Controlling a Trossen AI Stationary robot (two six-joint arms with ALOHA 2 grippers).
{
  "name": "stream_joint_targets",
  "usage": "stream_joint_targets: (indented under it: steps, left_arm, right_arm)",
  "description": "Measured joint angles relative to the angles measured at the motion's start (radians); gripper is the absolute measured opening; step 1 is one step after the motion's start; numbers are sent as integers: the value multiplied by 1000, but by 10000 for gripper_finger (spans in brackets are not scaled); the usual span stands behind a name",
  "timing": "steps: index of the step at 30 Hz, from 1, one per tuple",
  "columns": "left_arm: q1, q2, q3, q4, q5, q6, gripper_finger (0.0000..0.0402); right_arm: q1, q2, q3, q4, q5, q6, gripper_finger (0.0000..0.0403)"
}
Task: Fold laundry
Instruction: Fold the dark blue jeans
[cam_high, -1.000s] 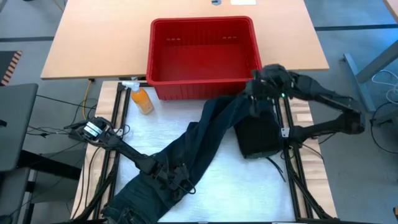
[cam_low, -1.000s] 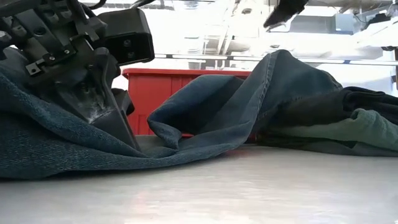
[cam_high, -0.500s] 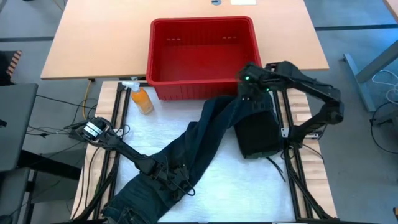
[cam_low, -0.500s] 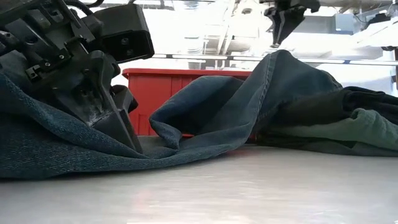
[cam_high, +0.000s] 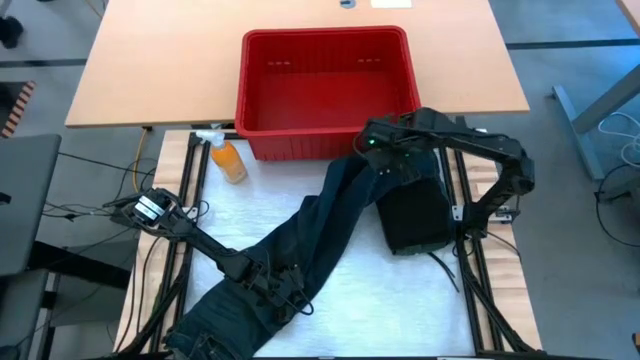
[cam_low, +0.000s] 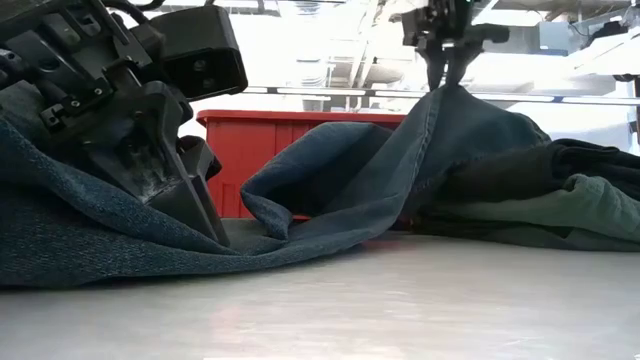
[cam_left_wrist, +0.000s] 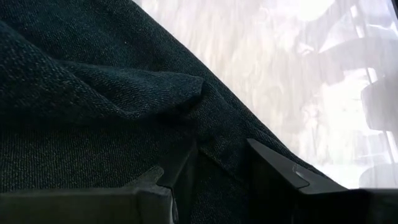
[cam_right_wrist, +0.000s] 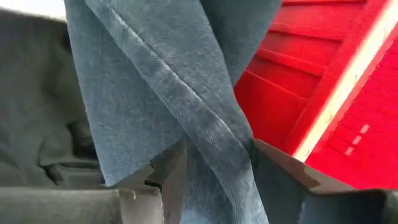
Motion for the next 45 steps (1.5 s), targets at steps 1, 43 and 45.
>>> stream_joint_targets:
  steps: [1,43,45]
  left_arm:
    - [0,0,0,4,0,0,128]
    - [-45,-3,2,-36,421,-52,128]
    - [-46,-3,2,-37,421,-64,128]
  right_arm:
    - [1,11,0,-9,20,-12,198]
    - [616,-271,-661,-57,-378,1124,148]
    - [595,-275,-615,-92,-288,1143,160]
